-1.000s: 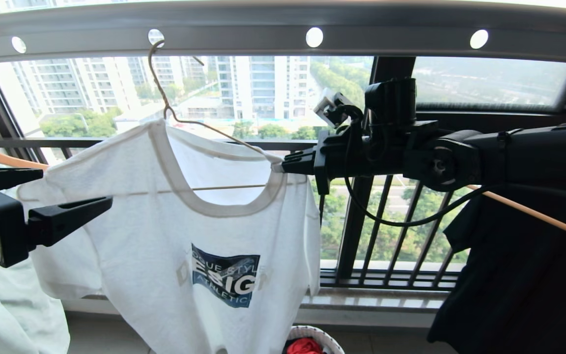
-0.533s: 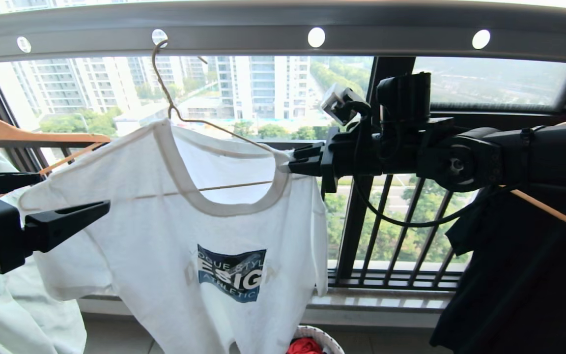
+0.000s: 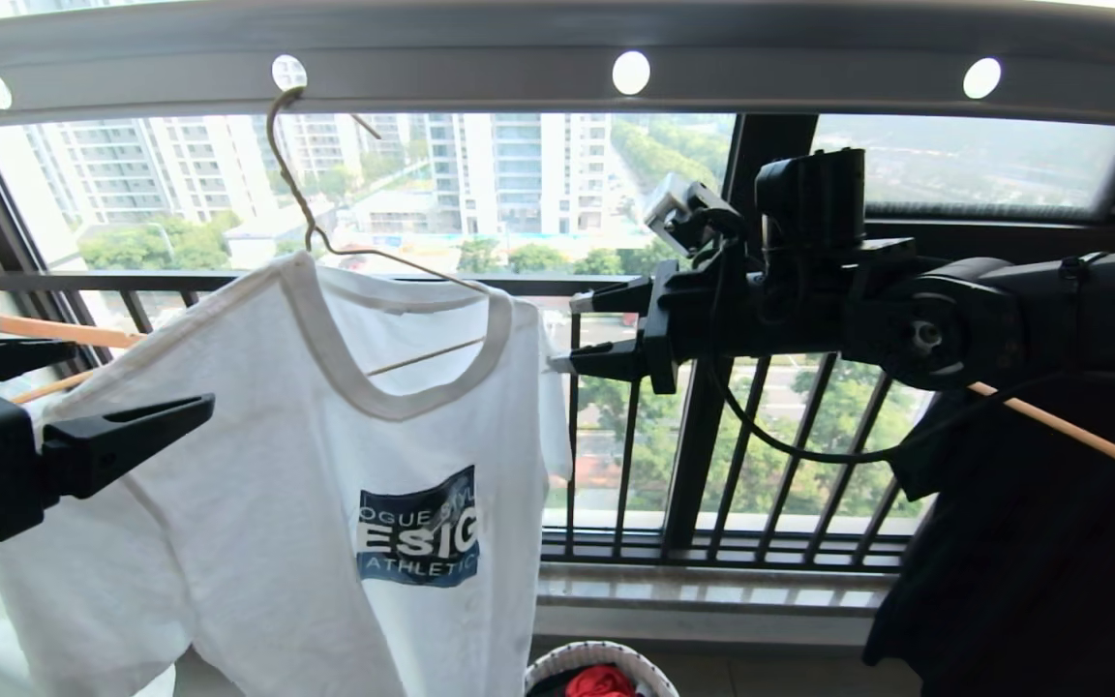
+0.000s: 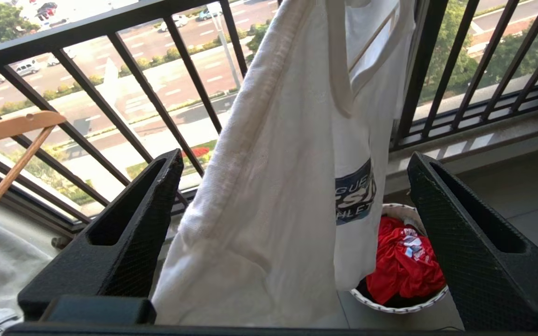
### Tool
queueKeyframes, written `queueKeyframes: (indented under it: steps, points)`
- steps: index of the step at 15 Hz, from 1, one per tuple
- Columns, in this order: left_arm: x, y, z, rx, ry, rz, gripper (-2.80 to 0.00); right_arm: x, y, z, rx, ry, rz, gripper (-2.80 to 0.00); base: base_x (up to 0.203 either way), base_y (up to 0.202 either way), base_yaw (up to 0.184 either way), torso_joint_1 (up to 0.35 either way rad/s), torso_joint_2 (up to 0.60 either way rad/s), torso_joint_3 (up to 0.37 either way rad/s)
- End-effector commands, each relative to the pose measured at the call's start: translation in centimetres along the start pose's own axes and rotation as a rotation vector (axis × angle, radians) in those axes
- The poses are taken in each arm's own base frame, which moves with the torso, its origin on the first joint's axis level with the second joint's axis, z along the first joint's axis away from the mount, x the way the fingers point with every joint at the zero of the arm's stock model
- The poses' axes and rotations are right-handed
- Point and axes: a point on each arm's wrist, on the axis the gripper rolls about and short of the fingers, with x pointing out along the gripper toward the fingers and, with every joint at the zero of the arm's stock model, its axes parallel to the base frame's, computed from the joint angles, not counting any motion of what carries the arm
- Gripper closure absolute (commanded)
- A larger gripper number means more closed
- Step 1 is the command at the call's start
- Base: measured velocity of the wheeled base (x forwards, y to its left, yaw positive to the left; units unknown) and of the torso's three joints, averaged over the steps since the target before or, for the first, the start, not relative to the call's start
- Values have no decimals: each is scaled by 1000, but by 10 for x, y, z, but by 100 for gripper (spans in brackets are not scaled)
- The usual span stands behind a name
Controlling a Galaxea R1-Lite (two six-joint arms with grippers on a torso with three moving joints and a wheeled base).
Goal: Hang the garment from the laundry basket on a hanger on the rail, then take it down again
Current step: Take the clothes off the clothes rack
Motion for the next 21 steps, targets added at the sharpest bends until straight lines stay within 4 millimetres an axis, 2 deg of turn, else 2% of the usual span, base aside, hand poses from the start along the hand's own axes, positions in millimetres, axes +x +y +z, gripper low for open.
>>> queueKeyframes:
  steps: [1, 2, 3, 4, 6, 9, 11, 14, 17, 21]
  points:
    - [-5, -1, -9, 1, 12, -1, -280, -22, 16, 16, -16, -17, -2, -280, 0, 0, 0, 0, 0, 0]
    - [-7, -2, -15, -1, 24, -3, -280, -33, 25, 21, -16, -17, -2, -280, 0, 0, 0, 0, 0, 0]
    - [-9, -3, -21, -1, 33, 0, -280, -44, 35, 25, -17, -19, -2, -243, 0, 0, 0, 0, 0, 0]
    - [-13, -4, -26, -1, 38, 9, -280, -57, 46, 30, -22, -24, -4, 0, 0, 0, 0, 0, 0, 0]
    - [-24, -4, -29, -1, 14, 33, -280, -82, 70, 38, -13, -35, 1, 0, 0, 0, 0, 0, 0, 0]
    - [-65, -5, -37, -13, 0, 28, -280, -111, 103, 39, 91, -38, 6, 0, 0, 0, 0, 0, 0, 0]
    - [-98, -7, -48, -54, -3, -16, -280, -119, 113, 31, 194, -10, -30, 0, 0, 0, 0, 0, 0, 0]
    - [-141, -12, -64, -95, -35, -117, -280, -119, 118, 19, 254, 19, -29, 0, 0, 0, 0, 0, 0, 0]
    - [-160, -15, -78, -108, -8, -118, -280, -117, 121, 7, 281, 18, -32, 0, 0, 0, 0, 0, 0, 0]
    - [-161, -19, -79, -124, 35, -60, -280, -114, 120, -5, 322, 12, -110, 0, 0, 0, 0, 0, 0, 0]
